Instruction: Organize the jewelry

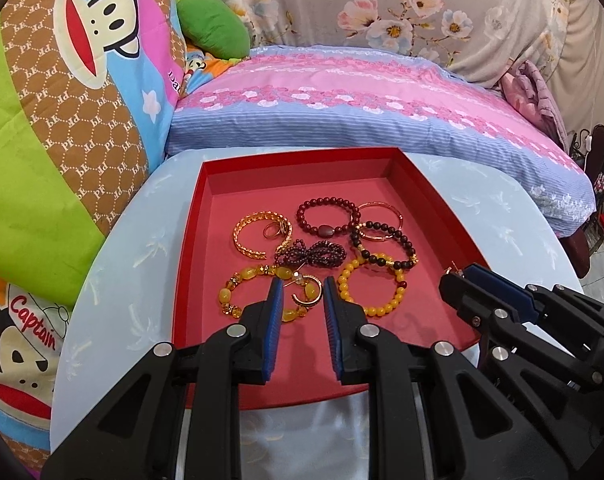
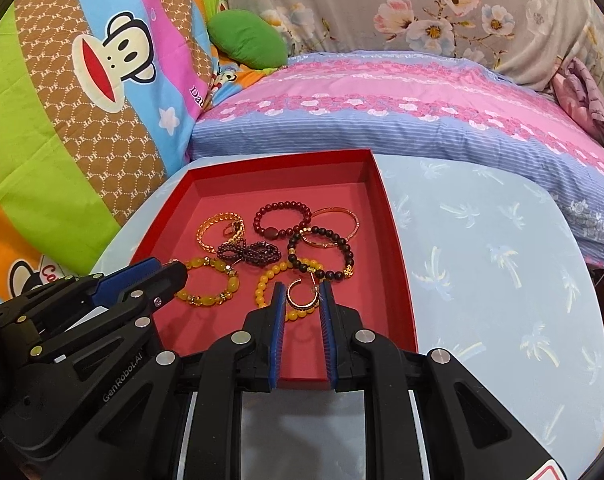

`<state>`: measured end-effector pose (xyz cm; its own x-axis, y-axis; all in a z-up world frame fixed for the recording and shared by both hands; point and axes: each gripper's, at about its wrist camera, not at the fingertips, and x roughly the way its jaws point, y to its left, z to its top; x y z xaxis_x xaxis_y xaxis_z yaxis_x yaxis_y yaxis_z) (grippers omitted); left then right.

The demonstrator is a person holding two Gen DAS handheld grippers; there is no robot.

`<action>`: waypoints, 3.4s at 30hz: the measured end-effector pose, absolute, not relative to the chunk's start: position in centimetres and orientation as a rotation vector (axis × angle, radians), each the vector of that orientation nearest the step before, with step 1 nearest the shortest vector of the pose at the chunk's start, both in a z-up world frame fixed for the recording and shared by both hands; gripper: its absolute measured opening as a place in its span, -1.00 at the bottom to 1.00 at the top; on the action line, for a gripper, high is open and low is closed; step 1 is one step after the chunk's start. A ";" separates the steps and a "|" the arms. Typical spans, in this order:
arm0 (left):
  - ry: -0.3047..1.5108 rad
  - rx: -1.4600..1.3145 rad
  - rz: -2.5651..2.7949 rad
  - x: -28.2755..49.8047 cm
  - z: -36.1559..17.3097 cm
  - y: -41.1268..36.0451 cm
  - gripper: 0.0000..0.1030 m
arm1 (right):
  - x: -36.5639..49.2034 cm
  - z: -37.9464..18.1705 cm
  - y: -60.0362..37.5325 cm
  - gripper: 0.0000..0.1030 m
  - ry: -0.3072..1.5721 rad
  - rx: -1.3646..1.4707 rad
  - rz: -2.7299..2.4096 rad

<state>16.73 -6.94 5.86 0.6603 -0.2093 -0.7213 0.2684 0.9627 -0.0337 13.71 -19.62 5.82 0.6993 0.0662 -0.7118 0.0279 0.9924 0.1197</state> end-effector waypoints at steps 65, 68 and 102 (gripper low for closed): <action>0.807 0.012 -0.119 11.9 4.8 -3.4 0.68 | 7.5 6.1 -19.9 0.62 0.768 0.089 -0.117; 0.810 0.013 -0.117 11.6 4.7 -3.4 0.70 | 7.1 5.9 -20.0 0.63 0.779 0.095 -0.114; 0.813 0.015 -0.094 9.7 3.9 -3.1 0.84 | 5.4 4.5 -20.6 0.88 0.809 0.146 -0.109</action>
<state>9.73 -3.09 3.90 0.6834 -0.0781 -0.7258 0.0893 0.9957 -0.0230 5.44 -20.64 4.45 0.6854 -0.0409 -0.7270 0.1527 0.9843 0.0886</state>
